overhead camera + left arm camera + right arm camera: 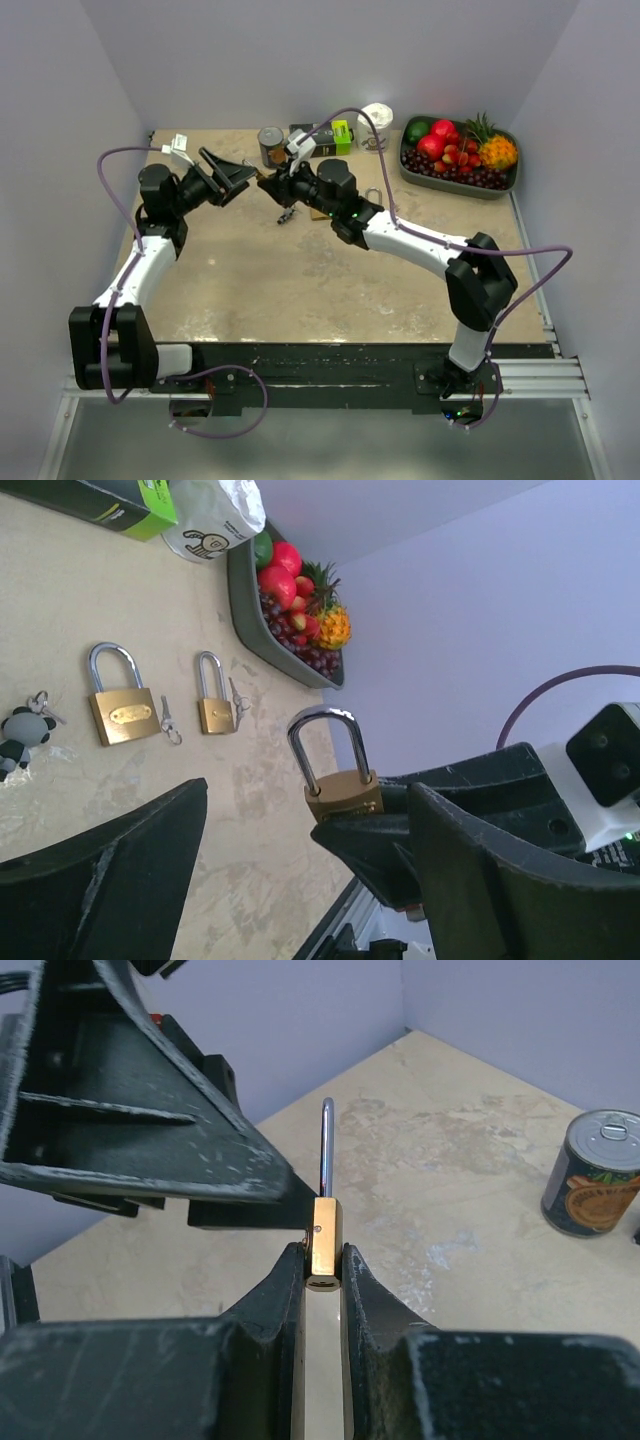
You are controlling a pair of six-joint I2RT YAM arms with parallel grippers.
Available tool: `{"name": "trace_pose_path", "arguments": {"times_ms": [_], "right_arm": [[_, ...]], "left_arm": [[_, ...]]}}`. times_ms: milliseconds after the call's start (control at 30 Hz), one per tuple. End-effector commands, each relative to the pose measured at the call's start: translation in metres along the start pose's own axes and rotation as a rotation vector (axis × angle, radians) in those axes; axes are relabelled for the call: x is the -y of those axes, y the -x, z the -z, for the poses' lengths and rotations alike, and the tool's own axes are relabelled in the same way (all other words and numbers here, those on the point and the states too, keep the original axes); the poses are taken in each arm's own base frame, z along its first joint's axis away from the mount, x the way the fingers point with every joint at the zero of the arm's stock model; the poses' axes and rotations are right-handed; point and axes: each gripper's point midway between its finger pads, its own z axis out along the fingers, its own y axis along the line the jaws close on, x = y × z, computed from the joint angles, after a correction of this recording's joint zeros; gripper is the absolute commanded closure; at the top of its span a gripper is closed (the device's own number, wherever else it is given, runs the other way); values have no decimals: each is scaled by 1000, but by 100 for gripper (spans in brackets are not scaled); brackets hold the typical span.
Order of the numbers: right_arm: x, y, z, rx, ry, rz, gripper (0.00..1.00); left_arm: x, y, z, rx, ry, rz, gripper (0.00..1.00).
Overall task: Lock with the key
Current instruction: Place the lock at the center of the board.
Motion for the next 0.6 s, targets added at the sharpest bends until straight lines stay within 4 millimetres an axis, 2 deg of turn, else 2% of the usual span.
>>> {"name": "trace_pose_path", "arguments": {"times_ms": [0,133,167,367,467,567], "right_arm": [[-8,45,-7,138,-23,-6,100],[-10,40,-8,130,-27,-13,100],[-12,39,-8,128,-26,-14,100],[-9,32,-10,112,-39,-16,100],[-10,30,-12,104,-31,-17,100],[-11,31,-14,101,-30,-16,100]], "left_arm": [[16,7,-10,26,-45,-11,18],[16,9,-13,35,-50,-6,29],[20,1,-17,12,-65,-7,31],[25,-4,-19,2,-87,-16,45],[26,-7,-19,-4,-91,-9,57],[27,-7,-19,-2,-95,-13,75]]}}
